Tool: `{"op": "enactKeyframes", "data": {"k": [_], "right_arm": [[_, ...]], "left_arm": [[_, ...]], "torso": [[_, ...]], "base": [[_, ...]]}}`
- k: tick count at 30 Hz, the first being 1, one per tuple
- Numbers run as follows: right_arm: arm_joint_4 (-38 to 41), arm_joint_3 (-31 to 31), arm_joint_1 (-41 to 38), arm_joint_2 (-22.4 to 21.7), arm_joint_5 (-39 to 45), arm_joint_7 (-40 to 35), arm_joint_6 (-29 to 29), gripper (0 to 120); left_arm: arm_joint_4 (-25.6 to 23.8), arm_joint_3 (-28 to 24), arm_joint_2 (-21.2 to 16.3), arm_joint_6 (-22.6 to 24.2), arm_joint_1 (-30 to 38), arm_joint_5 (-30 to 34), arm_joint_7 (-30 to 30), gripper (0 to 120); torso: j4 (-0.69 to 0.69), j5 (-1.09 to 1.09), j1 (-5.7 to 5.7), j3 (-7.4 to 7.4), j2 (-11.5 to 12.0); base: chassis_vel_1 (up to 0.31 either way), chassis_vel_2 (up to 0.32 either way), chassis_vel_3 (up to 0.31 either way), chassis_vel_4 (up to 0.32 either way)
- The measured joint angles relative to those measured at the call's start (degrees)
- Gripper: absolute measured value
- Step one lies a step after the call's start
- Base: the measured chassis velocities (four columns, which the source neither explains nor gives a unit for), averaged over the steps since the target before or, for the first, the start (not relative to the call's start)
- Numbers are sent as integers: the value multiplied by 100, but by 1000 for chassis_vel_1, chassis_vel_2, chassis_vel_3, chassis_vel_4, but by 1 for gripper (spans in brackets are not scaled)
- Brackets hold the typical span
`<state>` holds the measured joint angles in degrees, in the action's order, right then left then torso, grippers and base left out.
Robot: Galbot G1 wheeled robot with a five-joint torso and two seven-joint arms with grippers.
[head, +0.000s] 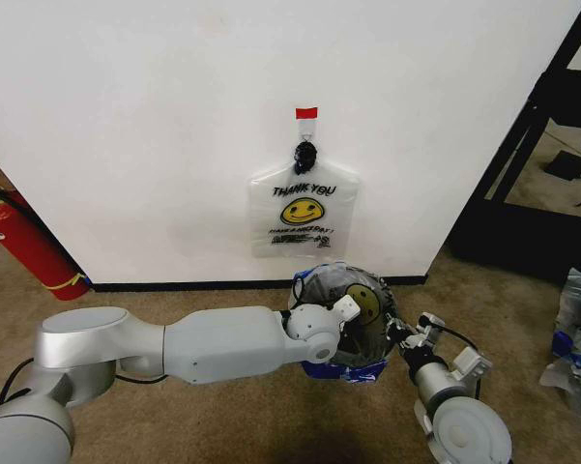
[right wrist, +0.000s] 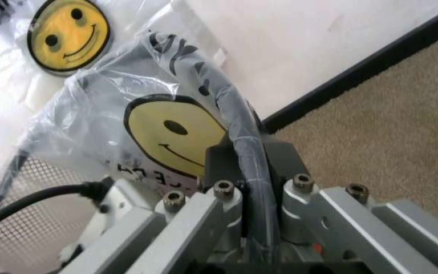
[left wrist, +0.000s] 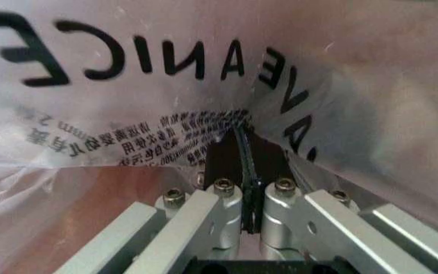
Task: Pick up the garbage bag from the wall and place it over the trash bin.
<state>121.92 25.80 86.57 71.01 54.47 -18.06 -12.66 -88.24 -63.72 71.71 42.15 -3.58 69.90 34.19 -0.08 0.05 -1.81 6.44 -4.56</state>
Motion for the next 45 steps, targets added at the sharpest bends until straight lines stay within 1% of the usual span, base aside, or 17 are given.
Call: {"op": "enactKeyframes", "data": {"k": [4,6,10,12,18,33,38,43,45], "right_arm": [[-20,-66,46,12,-234,125,67,0],[-22,-76,50,21,-260,141,73,0],[30,-113,88,31,-287,168,77,0],[56,-122,100,30,-281,170,77,0],[-30,-182,85,67,-276,200,79,0],[-59,-308,55,186,-278,187,92,0],[-63,-304,46,172,-280,189,93,0],[-145,-273,-5,137,-272,185,111,0],[-205,-250,-58,137,-261,157,133,0]], "left_arm": [[145,-216,118,0,86,100,-1,0],[176,-244,137,-1,91,101,-10,0],[466,-372,220,-1,93,-119,-274,0],[562,-367,258,-1,59,-155,-313,0],[655,-311,363,-2,32,-84,-323,0],[830,-382,409,-2,-81,-96,-350,0],[811,-374,382,-2,-78,-107,-356,0],[622,-308,291,-2,-27,-41,-335,0],[448,-276,228,-2,34,52,-291,0]], "torso": [[0,0,0,0,0],[0,0,0,0,0],[0,0,0,0,0],[0,0,0,0,0],[0,0,0,0,0],[0,0,0,0,0],[-1,0,0,0,0],[0,0,0,0,0],[-1,0,0,0,0]], "base": [[0,0,0,0],[0,0,0,0],[0,0,0,0],[0,0,0,0],[0,0,0,0],[0,0,0,0],[0,0,0,0],[0,0,0,0],[0,0,0,0]]}}
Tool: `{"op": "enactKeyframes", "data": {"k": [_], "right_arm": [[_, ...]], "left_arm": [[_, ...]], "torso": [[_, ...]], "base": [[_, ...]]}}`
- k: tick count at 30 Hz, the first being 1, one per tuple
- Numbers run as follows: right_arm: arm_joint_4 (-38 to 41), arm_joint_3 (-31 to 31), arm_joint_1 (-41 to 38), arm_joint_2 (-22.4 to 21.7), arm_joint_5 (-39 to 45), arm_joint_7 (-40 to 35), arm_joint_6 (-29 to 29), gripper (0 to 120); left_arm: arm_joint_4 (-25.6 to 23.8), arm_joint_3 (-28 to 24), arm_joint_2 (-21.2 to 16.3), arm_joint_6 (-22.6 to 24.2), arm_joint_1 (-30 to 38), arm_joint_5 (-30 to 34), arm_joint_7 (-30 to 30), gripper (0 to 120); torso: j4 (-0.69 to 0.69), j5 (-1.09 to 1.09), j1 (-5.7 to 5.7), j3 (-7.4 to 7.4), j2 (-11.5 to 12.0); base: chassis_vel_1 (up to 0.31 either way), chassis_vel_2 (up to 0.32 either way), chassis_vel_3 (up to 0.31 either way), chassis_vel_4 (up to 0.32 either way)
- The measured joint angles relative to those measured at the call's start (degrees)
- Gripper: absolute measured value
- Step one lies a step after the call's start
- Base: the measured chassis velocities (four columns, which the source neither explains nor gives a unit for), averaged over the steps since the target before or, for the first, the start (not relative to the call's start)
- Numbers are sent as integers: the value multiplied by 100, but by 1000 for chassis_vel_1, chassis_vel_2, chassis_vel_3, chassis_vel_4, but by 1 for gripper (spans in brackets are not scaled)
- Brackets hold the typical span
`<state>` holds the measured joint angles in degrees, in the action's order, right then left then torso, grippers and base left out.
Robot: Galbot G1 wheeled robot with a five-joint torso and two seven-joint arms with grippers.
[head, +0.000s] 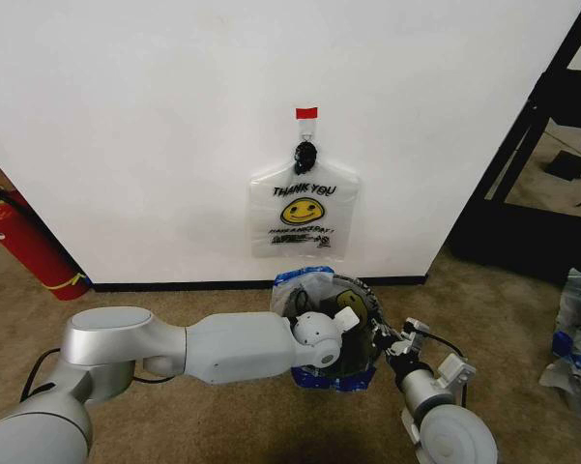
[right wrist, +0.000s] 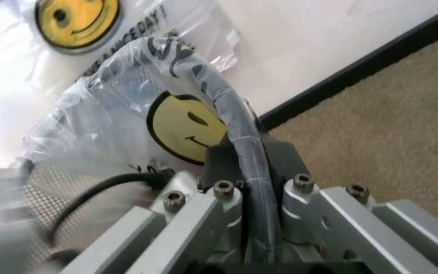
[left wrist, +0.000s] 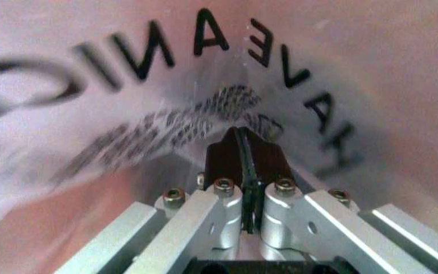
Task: Pick up the garbage bag from the wall and place it over the trash bin.
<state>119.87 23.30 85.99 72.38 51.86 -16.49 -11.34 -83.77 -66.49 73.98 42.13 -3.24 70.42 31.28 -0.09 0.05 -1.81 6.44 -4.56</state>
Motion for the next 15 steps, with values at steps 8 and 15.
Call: {"op": "enactKeyframes", "data": {"k": [8,15], "right_arm": [[-210,48,-113,39,14,-16,42,0],[-367,151,-163,90,124,-69,60,0]], "left_arm": [[-727,81,-266,1,254,358,116,0],[-1659,895,-569,-1,291,820,154,0]], "torso": [[1,0,0,0,0],[-2,0,0,0,0]], "base": [[0,0,0,0],[0,0,0,0]]}}
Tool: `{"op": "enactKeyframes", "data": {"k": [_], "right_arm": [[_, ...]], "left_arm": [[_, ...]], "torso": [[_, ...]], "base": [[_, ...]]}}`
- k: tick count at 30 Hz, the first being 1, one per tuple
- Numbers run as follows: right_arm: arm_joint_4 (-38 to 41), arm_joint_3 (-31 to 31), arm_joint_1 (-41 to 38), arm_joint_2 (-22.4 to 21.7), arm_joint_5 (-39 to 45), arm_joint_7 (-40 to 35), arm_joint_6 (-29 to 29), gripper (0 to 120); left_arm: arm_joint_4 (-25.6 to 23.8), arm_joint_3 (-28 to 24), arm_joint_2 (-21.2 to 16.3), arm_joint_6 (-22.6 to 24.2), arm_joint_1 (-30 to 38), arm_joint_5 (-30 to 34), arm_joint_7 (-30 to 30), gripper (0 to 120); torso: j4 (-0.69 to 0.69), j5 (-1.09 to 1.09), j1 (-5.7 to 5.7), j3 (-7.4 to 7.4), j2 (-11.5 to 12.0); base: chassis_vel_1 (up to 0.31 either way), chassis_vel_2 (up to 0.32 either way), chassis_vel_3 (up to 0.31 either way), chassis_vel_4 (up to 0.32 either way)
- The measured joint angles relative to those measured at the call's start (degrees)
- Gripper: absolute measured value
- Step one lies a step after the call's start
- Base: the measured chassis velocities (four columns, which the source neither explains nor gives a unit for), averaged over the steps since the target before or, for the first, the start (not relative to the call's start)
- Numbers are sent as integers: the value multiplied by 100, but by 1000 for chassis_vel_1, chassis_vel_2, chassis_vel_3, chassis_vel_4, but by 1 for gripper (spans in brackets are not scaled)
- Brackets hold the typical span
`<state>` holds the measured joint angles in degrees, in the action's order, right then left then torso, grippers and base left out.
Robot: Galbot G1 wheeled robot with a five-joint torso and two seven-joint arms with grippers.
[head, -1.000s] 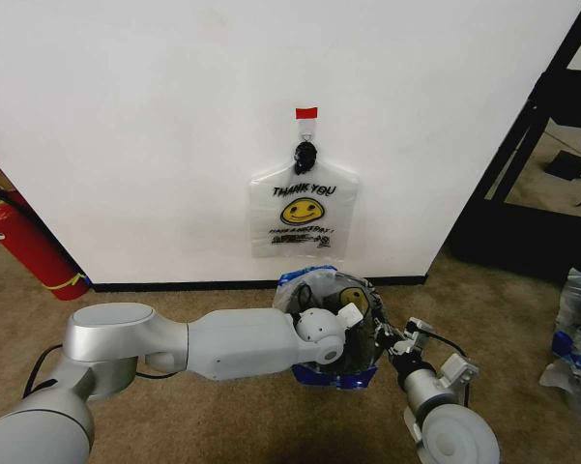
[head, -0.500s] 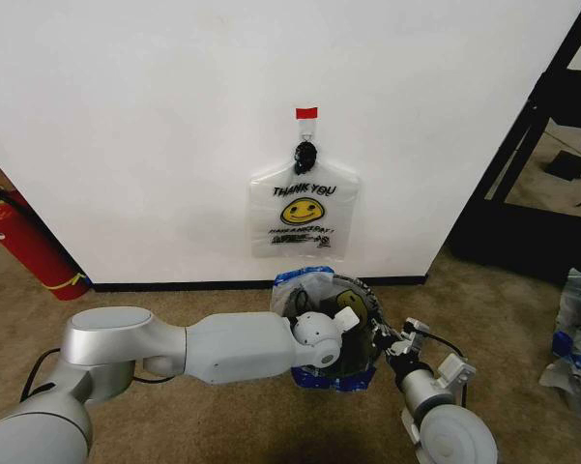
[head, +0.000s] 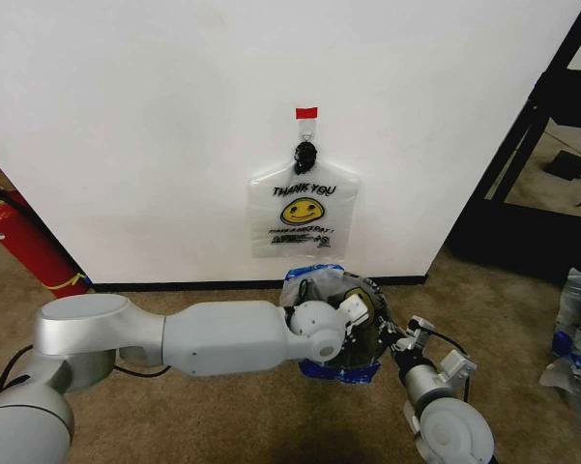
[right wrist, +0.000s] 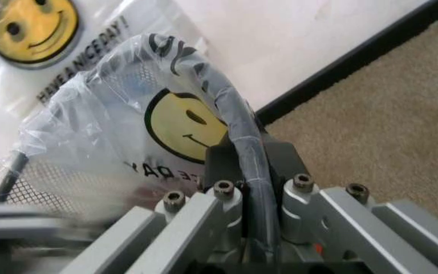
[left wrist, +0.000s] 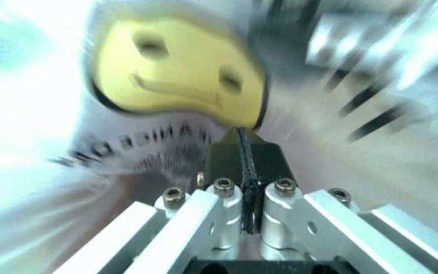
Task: Pick up the garbage bag from the wall and place it over the trash bin.
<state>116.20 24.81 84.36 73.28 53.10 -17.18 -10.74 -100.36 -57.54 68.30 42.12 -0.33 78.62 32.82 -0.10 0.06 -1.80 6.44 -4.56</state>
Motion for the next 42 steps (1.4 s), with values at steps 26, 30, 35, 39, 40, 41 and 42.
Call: {"op": "enactKeyframes", "data": {"k": [26,30,35,39,40,41,42], "right_arm": [[-30,-53,89,127,337,72,-44,0],[91,-35,199,68,441,192,-65,0],[115,-15,208,-18,588,246,-110,0],[107,-51,165,-63,624,247,-141,0],[107,-75,149,-86,645,242,-161,0],[108,-80,144,-91,650,240,-165,0],[110,-91,134,-103,658,237,-174,0]], "left_arm": [[-1175,5247,-2428,-1395,-3876,-146,-947,18],[-806,5150,-2321,-1198,-3600,356,-1141,31],[-363,5011,-2293,-941,-3469,836,-1474,51],[-237,4968,-2276,-812,-3446,974,-1577,63],[-182,4947,-2255,-776,-3421,988,-1639,70],[-173,4943,-2251,-771,-3416,988,-1649,71],[-151,4931,-2240,-762,-3403,988,-1673,74]], "torso": [[0,-1,1,0,-1],[-1,0,0,0,0],[2,0,-1,0,0],[3,-1,-1,0,0],[3,0,0,0,0],[3,0,-1,0,0],[2,-1,-1,0,0]], "base": [[0,0,0,0],[0,0,0,0],[0,0,0,0],[0,0,0,0],[0,0,0,0],[0,0,0,0],[0,0,0,0]]}}
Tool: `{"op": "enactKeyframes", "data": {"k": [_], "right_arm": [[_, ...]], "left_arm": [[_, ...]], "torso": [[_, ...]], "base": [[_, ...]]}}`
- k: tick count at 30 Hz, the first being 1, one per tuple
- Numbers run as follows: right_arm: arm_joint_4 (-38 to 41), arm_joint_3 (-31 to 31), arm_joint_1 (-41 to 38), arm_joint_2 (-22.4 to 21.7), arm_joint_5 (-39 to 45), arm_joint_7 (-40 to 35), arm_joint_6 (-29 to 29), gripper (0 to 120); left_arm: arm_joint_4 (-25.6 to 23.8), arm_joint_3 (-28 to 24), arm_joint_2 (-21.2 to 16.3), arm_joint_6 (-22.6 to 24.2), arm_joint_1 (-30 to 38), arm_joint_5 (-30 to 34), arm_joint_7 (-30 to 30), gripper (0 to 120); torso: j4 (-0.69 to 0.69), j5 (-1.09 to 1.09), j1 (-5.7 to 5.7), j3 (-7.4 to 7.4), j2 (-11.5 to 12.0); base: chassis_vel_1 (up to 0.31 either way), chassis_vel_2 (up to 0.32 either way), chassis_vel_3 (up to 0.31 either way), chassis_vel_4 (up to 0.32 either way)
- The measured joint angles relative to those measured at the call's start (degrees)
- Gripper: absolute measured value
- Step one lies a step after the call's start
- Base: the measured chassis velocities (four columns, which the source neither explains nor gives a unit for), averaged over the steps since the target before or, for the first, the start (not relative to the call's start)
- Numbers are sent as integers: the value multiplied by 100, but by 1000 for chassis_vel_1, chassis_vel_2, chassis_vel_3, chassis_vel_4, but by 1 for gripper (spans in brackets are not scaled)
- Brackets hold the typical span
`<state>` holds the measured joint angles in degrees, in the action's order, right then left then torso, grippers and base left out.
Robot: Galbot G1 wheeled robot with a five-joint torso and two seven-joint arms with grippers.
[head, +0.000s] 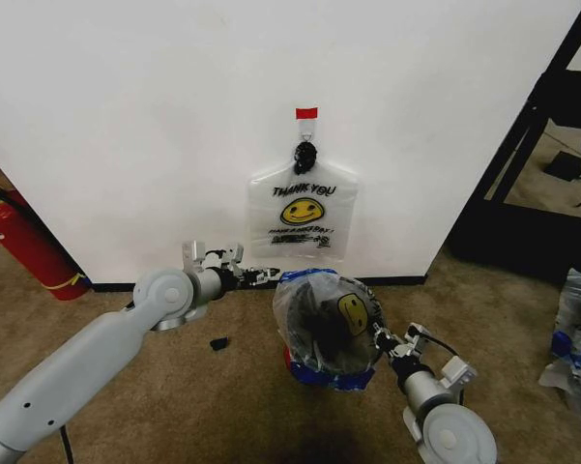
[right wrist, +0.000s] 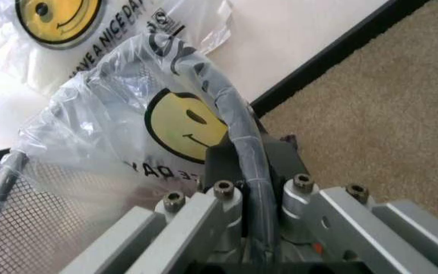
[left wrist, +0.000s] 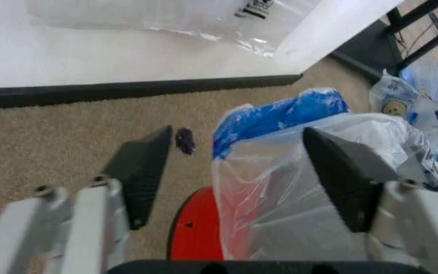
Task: Pick up the garbage bag from the wall and place it over the trash bin.
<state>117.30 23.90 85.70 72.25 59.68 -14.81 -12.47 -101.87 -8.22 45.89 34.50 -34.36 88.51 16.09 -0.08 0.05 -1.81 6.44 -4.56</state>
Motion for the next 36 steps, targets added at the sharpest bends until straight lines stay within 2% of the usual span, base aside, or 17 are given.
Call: {"op": "enactKeyframes", "data": {"k": [7,13,17,22,24,25,36], "right_arm": [[13,-42,-54,-91,88,-26,-47,0],[50,-77,-69,-120,169,-47,-84,0],[69,-83,-81,-131,212,-64,-100,0],[70,-94,-92,-156,236,-87,-116,0],[70,-95,-98,-164,242,-100,-124,0],[70,-95,-98,-164,242,-100,-124,0],[83,-101,-125,-171,283,-169,-154,0]], "left_arm": [[158,-49,54,-2,67,-219,-276,98],[368,-110,139,-13,129,-378,-439,96],[470,-141,190,-14,144,-461,-547,91],[570,-155,216,-19,126,-520,-599,74],[562,-159,214,-20,109,-524,-611,63],[562,-159,214,-20,109,-524,-611,63],[467,-242,303,-124,83,-621,-566,23]], "torso": [[0,0,0,0,0],[0,0,0,0,0],[0,0,0,0,0],[0,0,0,0,0],[0,0,0,0,0],[0,0,0,0,0],[0,1,0,0,0]], "base": [[0,0,0,0],[0,0,0,0],[0,0,0,0],[0,0,0,0],[0,0,0,0],[0,0,0,0],[0,0,0,0]]}}
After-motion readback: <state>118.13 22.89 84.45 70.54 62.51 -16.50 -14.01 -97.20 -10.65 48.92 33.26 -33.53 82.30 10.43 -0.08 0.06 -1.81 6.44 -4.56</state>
